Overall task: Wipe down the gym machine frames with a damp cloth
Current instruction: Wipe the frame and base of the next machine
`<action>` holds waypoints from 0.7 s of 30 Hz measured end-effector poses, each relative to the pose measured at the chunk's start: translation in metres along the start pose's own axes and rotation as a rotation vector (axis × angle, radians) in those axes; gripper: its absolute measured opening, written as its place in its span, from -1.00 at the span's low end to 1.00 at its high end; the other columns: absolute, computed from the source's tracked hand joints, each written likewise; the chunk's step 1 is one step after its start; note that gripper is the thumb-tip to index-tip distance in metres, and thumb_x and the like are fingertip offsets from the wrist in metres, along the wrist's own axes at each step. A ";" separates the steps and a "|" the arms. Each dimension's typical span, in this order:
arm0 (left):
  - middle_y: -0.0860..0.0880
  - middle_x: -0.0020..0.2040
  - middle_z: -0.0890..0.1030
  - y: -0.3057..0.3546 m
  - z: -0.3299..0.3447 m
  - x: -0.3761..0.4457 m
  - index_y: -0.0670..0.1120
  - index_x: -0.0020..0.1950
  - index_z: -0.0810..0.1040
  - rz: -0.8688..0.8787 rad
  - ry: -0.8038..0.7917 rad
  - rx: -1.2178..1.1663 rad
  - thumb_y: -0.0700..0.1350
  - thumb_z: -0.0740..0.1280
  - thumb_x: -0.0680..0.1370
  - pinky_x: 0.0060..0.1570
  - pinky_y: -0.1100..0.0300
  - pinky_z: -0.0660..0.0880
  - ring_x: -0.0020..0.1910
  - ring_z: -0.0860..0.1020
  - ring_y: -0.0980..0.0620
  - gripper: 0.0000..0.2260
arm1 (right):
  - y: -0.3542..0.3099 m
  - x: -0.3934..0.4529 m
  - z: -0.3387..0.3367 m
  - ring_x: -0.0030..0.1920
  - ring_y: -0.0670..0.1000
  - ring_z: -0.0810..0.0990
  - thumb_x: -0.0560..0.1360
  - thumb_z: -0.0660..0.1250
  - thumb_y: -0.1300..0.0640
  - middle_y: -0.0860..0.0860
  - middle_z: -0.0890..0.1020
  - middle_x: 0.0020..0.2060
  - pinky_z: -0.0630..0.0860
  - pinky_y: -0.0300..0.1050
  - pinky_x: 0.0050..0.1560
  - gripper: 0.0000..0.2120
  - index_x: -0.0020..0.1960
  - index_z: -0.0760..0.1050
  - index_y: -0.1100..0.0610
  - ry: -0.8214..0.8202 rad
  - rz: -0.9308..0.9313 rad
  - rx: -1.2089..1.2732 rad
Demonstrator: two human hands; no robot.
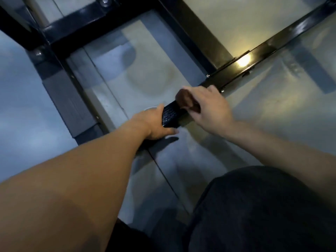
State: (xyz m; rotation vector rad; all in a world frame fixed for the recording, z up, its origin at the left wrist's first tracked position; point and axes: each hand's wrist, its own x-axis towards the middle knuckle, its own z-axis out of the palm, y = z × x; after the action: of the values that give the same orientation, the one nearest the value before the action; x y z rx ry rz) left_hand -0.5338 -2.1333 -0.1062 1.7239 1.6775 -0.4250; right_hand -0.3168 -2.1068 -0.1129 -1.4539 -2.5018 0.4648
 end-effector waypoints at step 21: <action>0.09 0.34 0.42 -0.038 -0.140 -0.081 0.13 0.61 0.23 0.150 0.606 -1.203 -0.11 0.39 0.62 0.21 0.18 0.51 0.25 0.51 0.06 -0.39 | -0.134 0.159 -0.115 -0.10 -0.01 0.62 0.53 0.18 -0.41 0.06 0.65 0.20 0.45 -0.12 -0.08 -0.37 0.19 0.67 0.07 -0.665 0.520 1.275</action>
State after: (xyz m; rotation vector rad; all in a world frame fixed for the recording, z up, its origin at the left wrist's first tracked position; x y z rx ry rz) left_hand -0.6109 -2.1029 0.0372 1.0229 1.5796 1.0839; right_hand -0.4639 -2.0117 0.0474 -1.3484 -1.3168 2.3408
